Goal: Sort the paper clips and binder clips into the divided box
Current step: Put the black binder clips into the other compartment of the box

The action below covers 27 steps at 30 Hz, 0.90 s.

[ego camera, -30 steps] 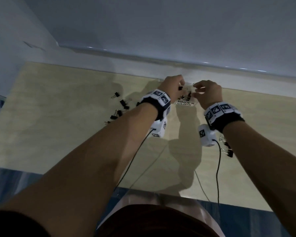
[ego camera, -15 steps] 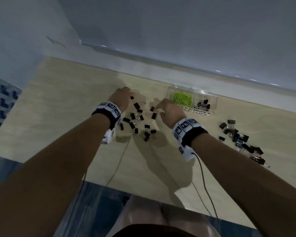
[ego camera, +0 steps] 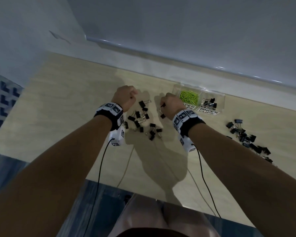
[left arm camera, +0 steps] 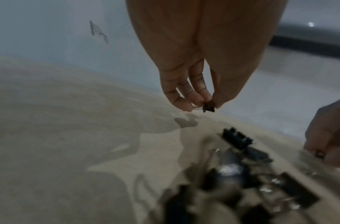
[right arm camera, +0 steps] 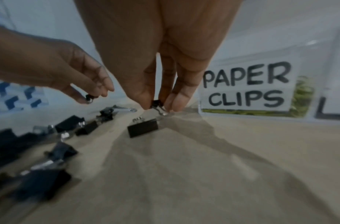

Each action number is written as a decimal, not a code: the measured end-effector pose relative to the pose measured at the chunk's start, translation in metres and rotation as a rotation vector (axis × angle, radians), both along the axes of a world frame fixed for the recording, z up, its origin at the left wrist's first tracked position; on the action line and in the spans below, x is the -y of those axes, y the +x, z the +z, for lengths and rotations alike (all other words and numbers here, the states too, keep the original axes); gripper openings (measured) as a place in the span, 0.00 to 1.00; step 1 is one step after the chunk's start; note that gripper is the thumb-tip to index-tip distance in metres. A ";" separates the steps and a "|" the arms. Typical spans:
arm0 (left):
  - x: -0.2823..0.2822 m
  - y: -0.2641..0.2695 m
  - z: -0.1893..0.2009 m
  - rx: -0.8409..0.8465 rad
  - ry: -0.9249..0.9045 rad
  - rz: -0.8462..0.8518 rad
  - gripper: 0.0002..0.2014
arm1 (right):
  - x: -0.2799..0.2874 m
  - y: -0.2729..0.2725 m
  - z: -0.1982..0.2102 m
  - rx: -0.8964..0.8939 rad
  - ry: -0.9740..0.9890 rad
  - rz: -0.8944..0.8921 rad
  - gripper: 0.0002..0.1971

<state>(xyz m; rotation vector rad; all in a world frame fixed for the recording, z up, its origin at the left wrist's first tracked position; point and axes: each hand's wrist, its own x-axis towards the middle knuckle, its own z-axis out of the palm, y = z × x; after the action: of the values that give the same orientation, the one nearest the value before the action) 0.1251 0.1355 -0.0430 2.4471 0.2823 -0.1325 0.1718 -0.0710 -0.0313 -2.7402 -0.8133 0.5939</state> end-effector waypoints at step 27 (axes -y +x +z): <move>0.099 -0.016 0.017 -0.055 -0.118 -0.043 0.11 | 0.113 -0.079 -0.013 0.182 0.416 -0.331 0.08</move>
<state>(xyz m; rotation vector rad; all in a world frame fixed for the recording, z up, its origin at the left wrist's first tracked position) 0.1093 0.0366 -0.0259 2.3360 0.2386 -0.2287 0.0924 -0.1841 -0.0439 -2.4793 -0.4369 0.0940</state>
